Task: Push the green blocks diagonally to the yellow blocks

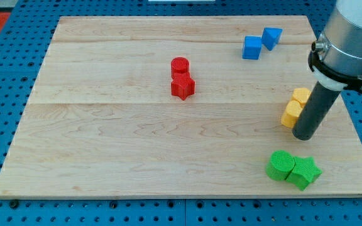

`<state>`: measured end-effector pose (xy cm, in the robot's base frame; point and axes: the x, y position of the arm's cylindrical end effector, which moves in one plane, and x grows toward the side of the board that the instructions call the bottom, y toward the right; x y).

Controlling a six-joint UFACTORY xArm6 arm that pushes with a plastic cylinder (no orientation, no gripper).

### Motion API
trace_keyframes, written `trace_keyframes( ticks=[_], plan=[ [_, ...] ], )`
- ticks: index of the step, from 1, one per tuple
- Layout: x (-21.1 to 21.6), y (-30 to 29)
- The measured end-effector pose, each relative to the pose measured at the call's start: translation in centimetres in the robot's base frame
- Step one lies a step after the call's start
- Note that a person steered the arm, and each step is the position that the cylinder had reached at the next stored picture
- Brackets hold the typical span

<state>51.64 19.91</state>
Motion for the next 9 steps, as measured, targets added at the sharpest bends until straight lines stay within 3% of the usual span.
trace_keyframes(
  ticks=[1, 2, 3, 4, 5, 6, 7, 9],
  plan=[
    [2.2, 4.1],
    [4.4, 4.4],
    [4.6, -0.4],
    [4.5, 2.2],
    [5.7, 8.3],
    [10.0, 4.7],
    [10.1, 1.1],
    [5.2, -14.8]
  ],
)
